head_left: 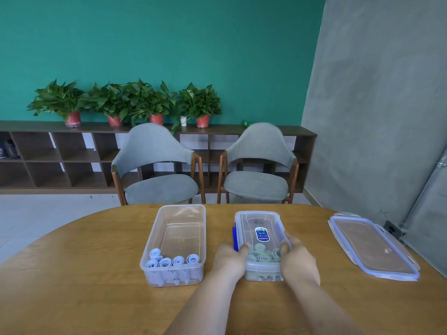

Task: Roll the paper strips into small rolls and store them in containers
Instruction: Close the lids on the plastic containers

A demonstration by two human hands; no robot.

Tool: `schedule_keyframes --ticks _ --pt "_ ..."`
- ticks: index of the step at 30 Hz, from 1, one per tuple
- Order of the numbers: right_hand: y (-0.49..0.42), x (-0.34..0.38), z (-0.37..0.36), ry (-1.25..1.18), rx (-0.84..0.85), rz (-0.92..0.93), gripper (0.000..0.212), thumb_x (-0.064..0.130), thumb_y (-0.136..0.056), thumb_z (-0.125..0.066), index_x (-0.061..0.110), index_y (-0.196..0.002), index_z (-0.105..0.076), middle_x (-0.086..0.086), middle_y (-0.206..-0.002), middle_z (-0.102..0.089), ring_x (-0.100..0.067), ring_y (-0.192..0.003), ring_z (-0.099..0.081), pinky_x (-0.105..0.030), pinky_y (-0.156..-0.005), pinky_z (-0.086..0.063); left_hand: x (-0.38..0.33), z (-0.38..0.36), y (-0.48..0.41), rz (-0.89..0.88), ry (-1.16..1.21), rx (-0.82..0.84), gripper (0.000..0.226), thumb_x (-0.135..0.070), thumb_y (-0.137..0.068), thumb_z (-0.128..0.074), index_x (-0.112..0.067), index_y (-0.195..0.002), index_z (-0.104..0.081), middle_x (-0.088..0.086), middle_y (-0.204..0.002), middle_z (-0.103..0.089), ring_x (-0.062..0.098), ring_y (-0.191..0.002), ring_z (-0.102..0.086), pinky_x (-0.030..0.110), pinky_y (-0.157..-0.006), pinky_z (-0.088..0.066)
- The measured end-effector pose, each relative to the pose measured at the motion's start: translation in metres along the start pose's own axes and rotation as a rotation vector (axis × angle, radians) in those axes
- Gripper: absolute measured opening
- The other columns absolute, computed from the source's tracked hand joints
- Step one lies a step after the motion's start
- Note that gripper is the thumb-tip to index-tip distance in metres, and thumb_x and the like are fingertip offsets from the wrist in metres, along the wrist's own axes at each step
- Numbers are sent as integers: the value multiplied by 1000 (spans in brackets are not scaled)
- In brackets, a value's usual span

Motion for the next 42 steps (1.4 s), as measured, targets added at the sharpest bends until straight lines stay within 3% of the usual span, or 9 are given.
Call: schedule_keyframes --ticks 6,11,15,20,28,34,40,42 --pt "3 4 2 -3 14 1 45 38 -108 -36 42 -153 -44 -3 -121 -70 -24 -97 -55 -38 -80 -48 10 1 -5 -17 134 21 29 -50 -96 -69 -22 -99 -62 -2 -94 -69 14 -82 -64 35 -83 -60" --pt "1 4 1 2 20 -6 46 39 -108 -36 43 -153 -43 -3 -123 -70 -26 -101 -57 -39 -81 -49 10 -1 -7 -46 84 0 31 -52 -96 -68 -22 -106 -70 -4 -86 -70 14 -70 -62 27 -59 -47" --pt "1 4 0 1 25 -13 46 39 -108 -36 44 -153 -43 -3 -124 -70 -30 -111 -61 -40 -83 -51 1 1 -5 -154 -32 -35 15 -45 -100 -64 -30 -101 -66 -9 -95 -73 11 -84 -68 23 -65 -48" --pt "0 4 1 -10 24 -11 46 39 -108 -37 44 -153 -43 -2 -124 -69 -25 -100 -58 -38 -78 -49 -1 -5 -6 -185 -150 -70 26 -47 -101 -58 -25 -110 -70 -6 -98 -74 14 -85 -69 27 -67 -50" --pt "0 3 0 -17 17 -3 45 39 -108 -38 44 -153 -43 -2 -123 -70 -24 -98 -61 -36 -72 -48 -7 -5 -8 -232 -339 -96 29 -49 -103 -50 -28 -106 -69 -4 -101 -71 18 -89 -66 34 -75 -56" --pt "-1 2 0 -31 16 -3 46 40 -107 -40 45 -153 -44 -2 -131 -69 -30 -118 -61 -41 -91 -52 -7 -5 -11 -264 -379 -118 29 -50 -103 -49 -28 -108 -69 -4 -104 -71 18 -88 -65 32 -73 -53" --pt "-5 -2 -5 -138 -3 -21 46 35 -108 -45 34 -154 -43 -4 -114 -70 -29 -108 -64 -38 -86 -52 -7 -6 -11 -254 -338 -101 26 -50 -103 -53 -30 -112 -69 -8 -102 -72 12 -85 -66 25 -62 -48" --pt "-4 -3 -5 -164 -17 -53 52 36 -107 -49 29 -157 -38 -9 -125 -69 -35 -123 -59 -41 -94 -51 -7 -5 -10 -257 -324 -97 26 -49 -104 -53 -30 -112 -69 -8 -102 -72 11 -85 -66 24 -62 -48"
Point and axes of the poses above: each hand's wrist, its own y-axis away from the middle knuckle, its own z-axis out of the back of the hand, x = y × z, the point moved 6 cm from there along -y, towards the middle knuckle
